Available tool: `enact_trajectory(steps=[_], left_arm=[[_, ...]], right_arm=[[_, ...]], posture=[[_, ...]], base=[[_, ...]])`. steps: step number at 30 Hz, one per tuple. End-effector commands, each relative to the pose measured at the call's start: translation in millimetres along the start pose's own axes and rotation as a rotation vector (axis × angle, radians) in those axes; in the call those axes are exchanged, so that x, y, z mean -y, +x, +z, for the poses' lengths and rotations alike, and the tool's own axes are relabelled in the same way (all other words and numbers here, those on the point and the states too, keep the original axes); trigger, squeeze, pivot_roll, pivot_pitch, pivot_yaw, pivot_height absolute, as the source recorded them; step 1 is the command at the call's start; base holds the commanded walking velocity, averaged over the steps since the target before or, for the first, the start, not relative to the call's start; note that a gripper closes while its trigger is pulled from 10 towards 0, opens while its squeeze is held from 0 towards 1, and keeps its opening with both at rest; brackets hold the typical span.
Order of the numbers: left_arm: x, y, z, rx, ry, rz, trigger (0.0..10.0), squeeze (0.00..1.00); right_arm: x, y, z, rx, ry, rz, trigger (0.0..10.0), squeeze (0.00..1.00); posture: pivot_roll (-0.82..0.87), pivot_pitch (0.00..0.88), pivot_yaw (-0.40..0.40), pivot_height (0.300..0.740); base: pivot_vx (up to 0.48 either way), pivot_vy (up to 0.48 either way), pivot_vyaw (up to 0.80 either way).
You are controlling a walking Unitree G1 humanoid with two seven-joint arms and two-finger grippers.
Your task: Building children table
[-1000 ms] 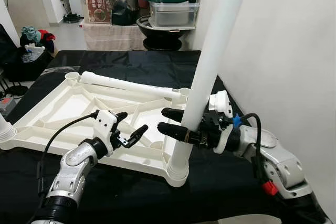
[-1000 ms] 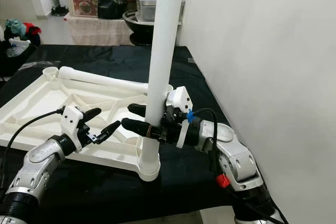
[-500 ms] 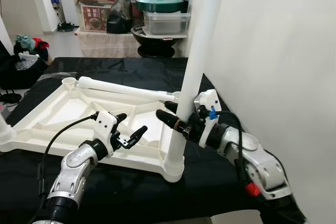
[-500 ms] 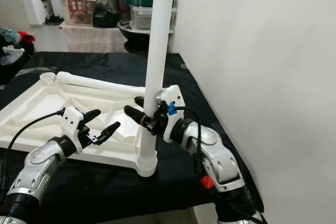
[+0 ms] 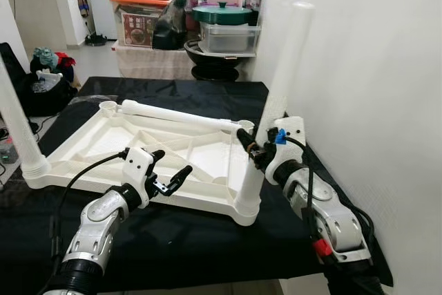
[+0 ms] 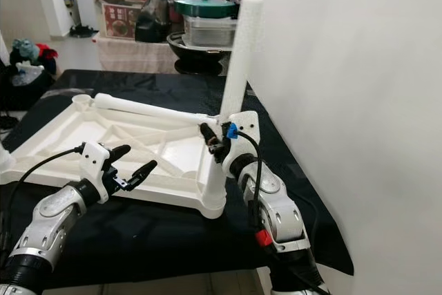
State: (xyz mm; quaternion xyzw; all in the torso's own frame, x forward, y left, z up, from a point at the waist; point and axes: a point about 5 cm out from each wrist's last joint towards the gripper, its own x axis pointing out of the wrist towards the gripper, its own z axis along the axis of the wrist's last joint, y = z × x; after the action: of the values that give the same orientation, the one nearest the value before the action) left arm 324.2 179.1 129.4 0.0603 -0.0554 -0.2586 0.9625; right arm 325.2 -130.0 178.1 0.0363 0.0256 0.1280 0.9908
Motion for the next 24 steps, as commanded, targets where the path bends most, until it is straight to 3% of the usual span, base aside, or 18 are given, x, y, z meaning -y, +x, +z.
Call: enact_trajectory(steps=[1,10,24], left_arm=[[0.1,2.9,0.9,0.002,0.011,0.003,10.0,0.00],[-0.8,2.6,-3.7,-0.022,0.018,0.025,10.0,0.00],[0.9,1.5,-7.2,-0.034,0.024,0.034,10.0,0.00]], right_arm=[[32.6,-8.8,-48.1,-0.250,0.059,-0.218,0.0,0.00],[39.9,-9.0,-53.1,-0.291,0.130,-0.401,0.0,0.00],[53.3,-15.4,-53.8,-0.283,0.200,-0.552,0.0,0.00]], posture=[[0.04,0.000,-0.082,0.740],[0.04,0.000,-0.091,0.740],[0.03,0.000,-0.087,0.740]], base=[[0.000,0.000,0.00],[0.000,0.000,0.00],[0.000,0.000,0.00]])
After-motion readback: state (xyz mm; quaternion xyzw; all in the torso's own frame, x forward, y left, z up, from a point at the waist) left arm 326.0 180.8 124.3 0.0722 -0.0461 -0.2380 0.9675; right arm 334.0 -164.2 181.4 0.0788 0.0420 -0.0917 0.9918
